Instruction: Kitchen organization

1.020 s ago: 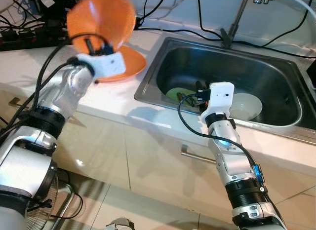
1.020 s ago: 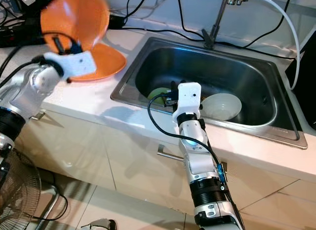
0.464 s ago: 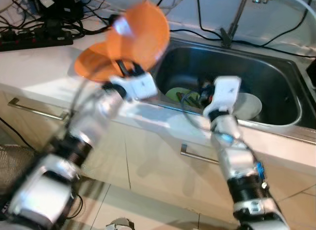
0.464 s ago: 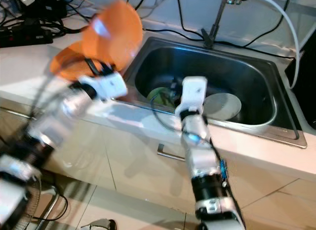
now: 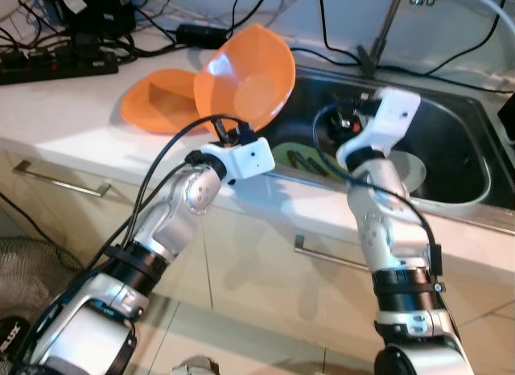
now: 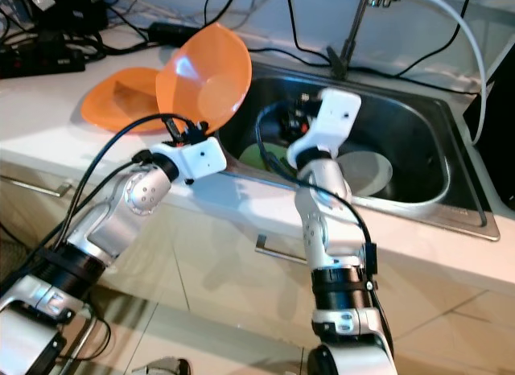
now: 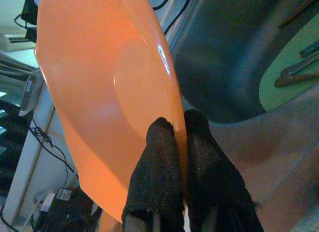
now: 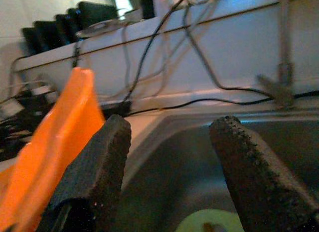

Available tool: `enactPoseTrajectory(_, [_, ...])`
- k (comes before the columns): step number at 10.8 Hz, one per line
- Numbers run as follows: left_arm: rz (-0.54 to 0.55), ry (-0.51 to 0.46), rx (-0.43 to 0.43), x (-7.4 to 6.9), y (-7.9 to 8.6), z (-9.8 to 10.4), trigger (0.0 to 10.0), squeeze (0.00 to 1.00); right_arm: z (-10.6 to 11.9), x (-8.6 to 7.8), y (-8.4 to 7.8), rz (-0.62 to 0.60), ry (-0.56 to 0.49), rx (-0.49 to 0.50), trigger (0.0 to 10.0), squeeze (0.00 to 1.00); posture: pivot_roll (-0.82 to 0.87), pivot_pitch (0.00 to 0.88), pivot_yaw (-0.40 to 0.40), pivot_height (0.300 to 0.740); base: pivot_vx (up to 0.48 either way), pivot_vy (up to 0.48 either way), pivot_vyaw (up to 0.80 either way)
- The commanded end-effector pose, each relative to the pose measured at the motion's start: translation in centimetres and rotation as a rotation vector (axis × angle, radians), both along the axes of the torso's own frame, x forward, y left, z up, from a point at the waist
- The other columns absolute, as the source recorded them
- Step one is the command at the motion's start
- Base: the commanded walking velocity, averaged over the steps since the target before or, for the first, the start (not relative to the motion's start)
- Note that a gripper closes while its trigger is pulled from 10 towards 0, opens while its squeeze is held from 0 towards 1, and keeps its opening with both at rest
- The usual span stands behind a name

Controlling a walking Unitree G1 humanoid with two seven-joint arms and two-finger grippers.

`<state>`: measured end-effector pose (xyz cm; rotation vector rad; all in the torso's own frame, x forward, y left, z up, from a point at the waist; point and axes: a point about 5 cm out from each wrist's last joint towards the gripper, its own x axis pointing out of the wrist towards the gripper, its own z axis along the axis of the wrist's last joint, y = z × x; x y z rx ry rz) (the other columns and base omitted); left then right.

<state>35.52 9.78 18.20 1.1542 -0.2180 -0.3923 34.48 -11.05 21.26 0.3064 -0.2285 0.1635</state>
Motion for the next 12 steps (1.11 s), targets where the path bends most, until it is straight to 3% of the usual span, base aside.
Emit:
enactPoseTrajectory(1, [-0.032,-0.028,0.003,-0.3,-0.7,0.7,10.0,0.00,1.0,-0.1,0.0,0.020,-0.017,0.028,10.0,1.00,0.05,0.000,-0.035,0.740,0.000,0.000,0.00])
enactPoseTrajectory(3, [-0.039,-0.011,0.025,-0.5,-0.8,0.2,10.0,0.00,1.1,-0.2,0.2,0.044,0.001,0.046,10.0,1.00,0.05,0.000,-0.037,0.740,0.000,0.000,0.00])
enactPoseTrajectory(4, [-0.050,-0.003,0.050,-0.7,-0.9,0.0,10.0,0.00,1.3,-0.3,0.6,0.070,0.015,0.066,10.0,0.00,0.05,0.000,-0.037,0.740,0.000,0.000,0.00])
enactPoseTrajectory(12, [-0.165,-0.002,0.123,-1.5,-1.9,-0.2,10.0,0.00,0.8,-0.6,1.6,0.116,0.067,0.087,10.0,0.00,0.07,0.000,-0.036,0.740,0.000,0.000,0.00])
